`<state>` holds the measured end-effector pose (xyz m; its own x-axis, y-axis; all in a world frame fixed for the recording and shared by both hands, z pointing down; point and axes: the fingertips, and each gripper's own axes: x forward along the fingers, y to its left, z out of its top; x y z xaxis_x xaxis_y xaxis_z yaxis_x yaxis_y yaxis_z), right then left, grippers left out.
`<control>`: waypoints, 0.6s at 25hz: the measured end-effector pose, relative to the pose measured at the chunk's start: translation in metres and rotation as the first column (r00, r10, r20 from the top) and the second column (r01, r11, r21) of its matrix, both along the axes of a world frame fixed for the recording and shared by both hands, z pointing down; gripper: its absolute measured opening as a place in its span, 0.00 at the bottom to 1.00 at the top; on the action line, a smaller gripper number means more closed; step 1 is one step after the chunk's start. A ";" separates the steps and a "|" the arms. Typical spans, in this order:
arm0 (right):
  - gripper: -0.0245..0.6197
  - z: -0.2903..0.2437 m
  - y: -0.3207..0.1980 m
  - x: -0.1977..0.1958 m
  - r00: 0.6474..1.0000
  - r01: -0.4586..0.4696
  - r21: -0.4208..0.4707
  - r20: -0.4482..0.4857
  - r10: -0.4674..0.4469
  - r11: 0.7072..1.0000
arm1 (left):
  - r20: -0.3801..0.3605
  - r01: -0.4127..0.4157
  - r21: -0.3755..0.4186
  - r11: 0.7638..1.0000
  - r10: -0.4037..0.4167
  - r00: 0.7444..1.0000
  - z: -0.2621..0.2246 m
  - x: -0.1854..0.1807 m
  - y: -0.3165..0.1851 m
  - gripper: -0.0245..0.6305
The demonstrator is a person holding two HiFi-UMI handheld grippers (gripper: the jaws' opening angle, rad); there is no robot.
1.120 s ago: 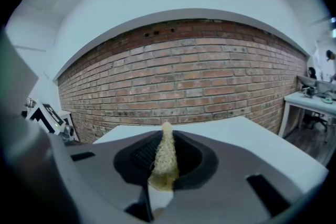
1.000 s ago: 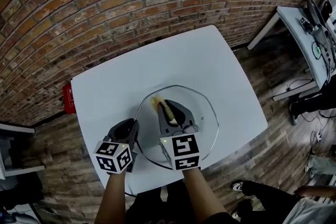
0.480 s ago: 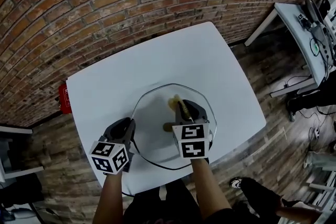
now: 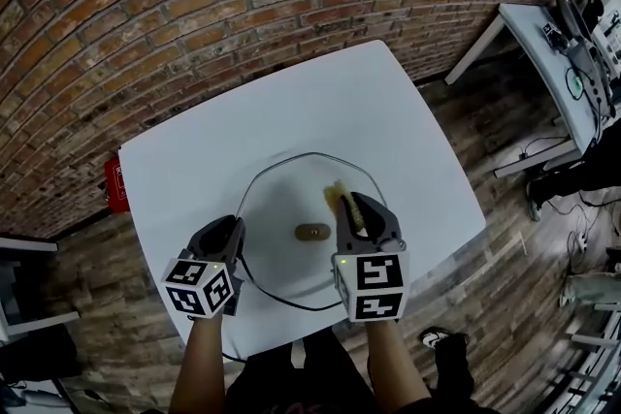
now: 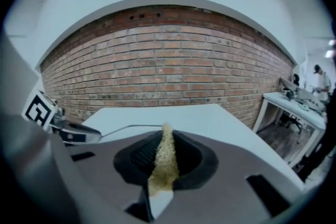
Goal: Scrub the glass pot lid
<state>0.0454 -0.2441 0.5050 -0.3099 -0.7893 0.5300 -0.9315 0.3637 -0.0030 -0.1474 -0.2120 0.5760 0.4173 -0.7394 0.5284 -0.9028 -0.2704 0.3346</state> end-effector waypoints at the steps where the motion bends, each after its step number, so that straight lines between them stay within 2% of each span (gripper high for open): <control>1: 0.13 0.002 0.007 -0.022 0.999 0.050 -0.007 0.016 -0.050 0.999 | 0.000 0.001 0.000 1.000 -0.001 1.000 0.000 0.000 0.000 0.13; 5: 0.13 0.013 0.032 -0.097 0.974 0.219 -0.049 0.077 -0.215 0.975 | -0.004 -0.002 0.001 1.000 0.002 1.000 0.000 0.001 0.000 0.13; 8: 0.13 0.024 0.039 -0.123 0.956 0.289 -0.083 0.084 -0.283 0.954 | -0.002 -0.001 0.004 1.000 0.001 1.000 -0.001 0.002 -0.002 0.13; 11: 0.13 0.040 0.038 -0.119 0.960 0.281 -0.129 0.054 -0.276 0.951 | -0.006 -0.001 0.005 1.000 0.001 1.000 0.000 0.002 -0.002 0.13; 15: 0.13 0.052 0.030 -0.078 0.981 0.191 -0.164 -0.011 -0.195 0.968 | -0.009 0.001 0.008 1.000 -0.001 1.000 0.001 0.000 -0.002 0.13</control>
<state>-0.0323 -0.2136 0.5574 -0.4318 -0.6191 0.6559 -0.8441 0.5336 -0.0522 -0.1472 -0.2138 0.5768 0.4215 -0.7440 0.5184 -0.8999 -0.2726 0.3404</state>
